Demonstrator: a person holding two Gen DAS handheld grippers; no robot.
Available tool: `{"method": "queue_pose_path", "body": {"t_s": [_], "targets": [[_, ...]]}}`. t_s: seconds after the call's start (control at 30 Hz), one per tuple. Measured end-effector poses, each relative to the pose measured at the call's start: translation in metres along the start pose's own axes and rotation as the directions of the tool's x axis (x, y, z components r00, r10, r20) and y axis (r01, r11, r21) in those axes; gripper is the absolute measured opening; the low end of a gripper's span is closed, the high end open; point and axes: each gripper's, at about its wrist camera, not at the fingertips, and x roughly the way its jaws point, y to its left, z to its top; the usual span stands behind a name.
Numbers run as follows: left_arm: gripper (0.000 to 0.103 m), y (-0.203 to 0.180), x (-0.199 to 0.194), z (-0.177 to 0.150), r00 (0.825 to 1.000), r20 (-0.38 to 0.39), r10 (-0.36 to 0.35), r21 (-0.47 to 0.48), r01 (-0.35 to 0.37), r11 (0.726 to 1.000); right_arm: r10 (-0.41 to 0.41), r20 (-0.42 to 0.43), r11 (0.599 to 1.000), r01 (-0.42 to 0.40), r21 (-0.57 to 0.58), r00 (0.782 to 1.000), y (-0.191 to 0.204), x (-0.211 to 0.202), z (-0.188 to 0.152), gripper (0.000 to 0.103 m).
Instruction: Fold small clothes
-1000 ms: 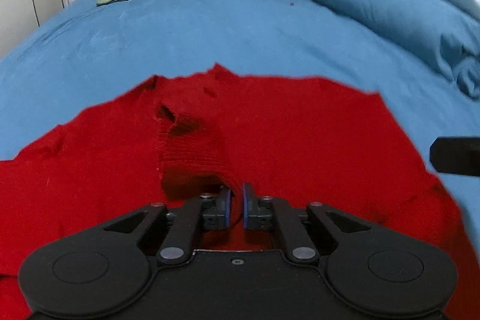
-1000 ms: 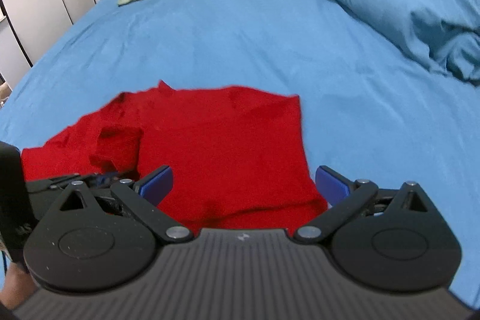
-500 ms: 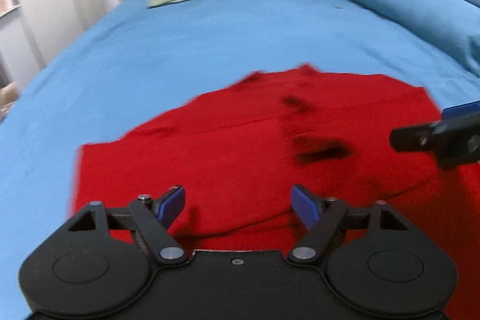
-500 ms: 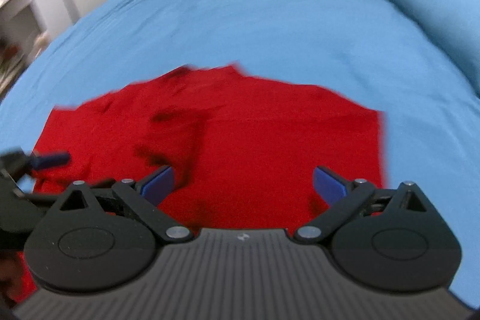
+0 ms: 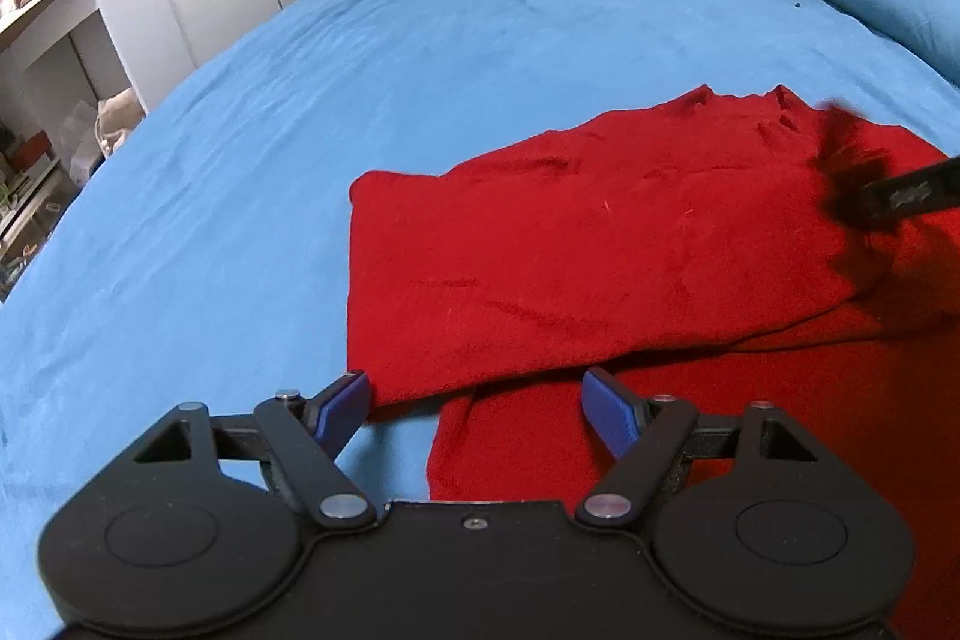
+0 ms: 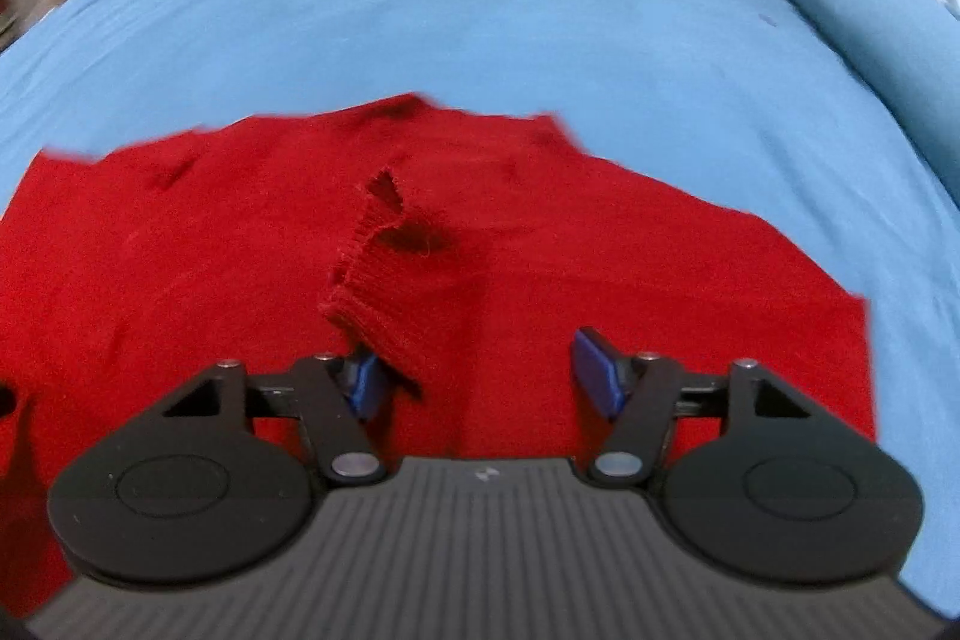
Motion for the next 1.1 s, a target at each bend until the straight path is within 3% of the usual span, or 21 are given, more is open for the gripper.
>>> {"method": "queue_pose_path", "body": {"t_s": [0.1,0.27,0.5,0.53,0.57,0.63,0.73,0.9,0.97,1.1], "targets": [[0.082,0.005,0.001,-0.001,1.000,-0.009,0.000,-0.021,0.000,1.000,0.031,-0.023,0.992,-0.028,0.120,0.999,-0.025,-0.004,-0.008,0.079],[0.082,0.011,0.005,-0.008,1.000,-0.020,0.021,-0.025,-0.022,0.999,0.124,-0.008,0.975,-0.121,0.188,0.992,-0.040,-0.011,-0.030,0.079],[0.082,0.019,0.011,-0.010,0.999,-0.021,0.038,-0.044,-0.039,0.998,0.090,0.011,0.956,-0.089,0.279,0.996,-0.048,-0.010,-0.029,0.067],[0.082,0.020,0.012,-0.010,0.999,-0.024,0.039,-0.052,-0.040,0.998,0.090,0.012,0.954,-0.090,0.285,0.996,-0.049,-0.010,-0.030,0.061],[0.082,0.021,0.013,-0.009,0.999,-0.026,0.039,-0.060,-0.040,0.997,0.091,0.014,0.957,-0.091,0.275,0.996,-0.048,-0.010,-0.029,0.043],[0.082,0.021,0.014,-0.009,0.999,-0.026,0.040,-0.067,-0.042,0.997,0.106,0.015,0.969,-0.107,0.222,0.994,-0.041,-0.013,-0.025,0.025],[0.081,0.020,0.016,-0.008,0.999,-0.022,0.043,-0.068,-0.045,0.997,0.098,0.046,0.985,-0.103,0.138,0.994,-0.035,-0.025,-0.013,0.024],[0.080,0.019,0.020,-0.003,0.999,-0.016,0.040,-0.071,-0.041,0.997,0.050,0.119,0.990,-0.065,0.128,0.992,-0.058,-0.050,0.011,0.024],[0.076,0.019,0.023,-0.001,0.999,-0.013,0.034,-0.076,-0.035,0.996,0.004,0.136,0.987,-0.025,0.157,0.991,-0.079,-0.060,0.014,0.024],[0.058,0.016,0.027,0.006,1.000,-0.006,0.012,-0.065,-0.013,0.998,-0.090,0.106,0.985,0.072,0.157,0.990,-0.117,-0.059,0.001,0.024]]}}
